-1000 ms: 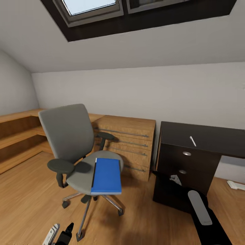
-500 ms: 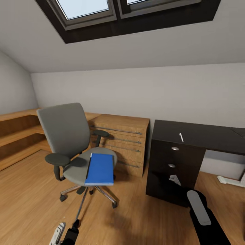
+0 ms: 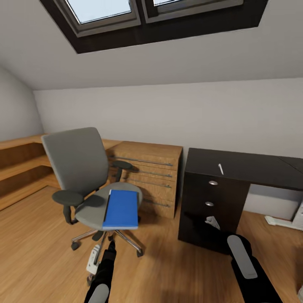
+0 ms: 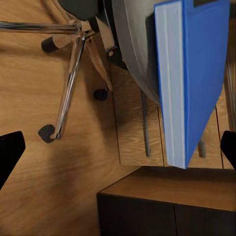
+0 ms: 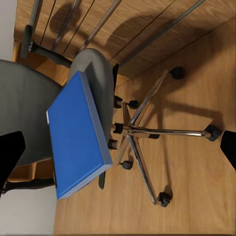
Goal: In the bedroom, organize the workspace by keeping the computer under the desk, ensuring the monitor is on the desk, placing the keyboard on the desk next to the monitor, placing the mouse on the desk next to the keyboard, moving the folder from the swivel chair onto the desk next to the mouse, stacking the notebook on top of the folder with the pen on top of the notebook, and positioning the swivel chair next to the desk.
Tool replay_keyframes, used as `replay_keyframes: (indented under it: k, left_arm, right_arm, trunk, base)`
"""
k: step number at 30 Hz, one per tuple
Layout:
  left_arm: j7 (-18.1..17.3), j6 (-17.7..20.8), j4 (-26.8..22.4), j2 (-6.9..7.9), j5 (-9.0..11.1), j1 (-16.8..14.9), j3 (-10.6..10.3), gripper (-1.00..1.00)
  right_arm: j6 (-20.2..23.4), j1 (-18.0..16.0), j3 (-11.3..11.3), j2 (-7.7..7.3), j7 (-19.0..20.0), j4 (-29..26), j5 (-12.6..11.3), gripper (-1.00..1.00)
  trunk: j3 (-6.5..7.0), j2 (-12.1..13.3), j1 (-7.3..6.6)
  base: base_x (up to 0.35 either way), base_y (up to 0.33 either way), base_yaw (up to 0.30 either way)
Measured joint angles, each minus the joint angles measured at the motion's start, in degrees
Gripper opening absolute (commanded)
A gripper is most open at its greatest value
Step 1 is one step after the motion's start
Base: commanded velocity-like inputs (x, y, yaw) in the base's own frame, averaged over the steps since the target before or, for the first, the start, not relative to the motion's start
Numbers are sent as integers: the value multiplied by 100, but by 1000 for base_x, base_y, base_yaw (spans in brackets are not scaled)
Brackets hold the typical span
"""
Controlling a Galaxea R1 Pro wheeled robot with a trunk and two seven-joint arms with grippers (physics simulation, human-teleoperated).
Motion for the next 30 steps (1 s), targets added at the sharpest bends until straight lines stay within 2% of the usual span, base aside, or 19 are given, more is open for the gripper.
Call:
replay_keyframes:
  k: [3,7,15,22,30]
  left_arm:
    - [-5,-120,32,-10,13,-33,-10,100]
    - [-82,-175,43,-8,9,-65,-24,100]
    - [-559,-199,15,37,13,-81,-21,100]
    - [-660,-187,131,31,4,-82,-26,100]
    - [-795,-168,399,-5,13,-83,-25,100]
  right_arm:
    - [-17,7,208,3,-5,-2,3,100]
    - [-25,19,325,4,-5,-17,5,100]
    - [-28,25,383,5,-11,-36,8,100]
    - [-28,25,385,5,-14,-78,8,100]
    - [-28,25,384,5,-12,-187,9,100]
  trunk:
    - [0,0,0]
    - [0,0,0]
    - [0,0,0]
    - [0,0,0]
    - [0,0,-1]
  base:
    - [0,0,-222]
    - [0,0,-110]
    - [0,0,-25]
    - [15,-12,-3]
    - [136,-107,0]
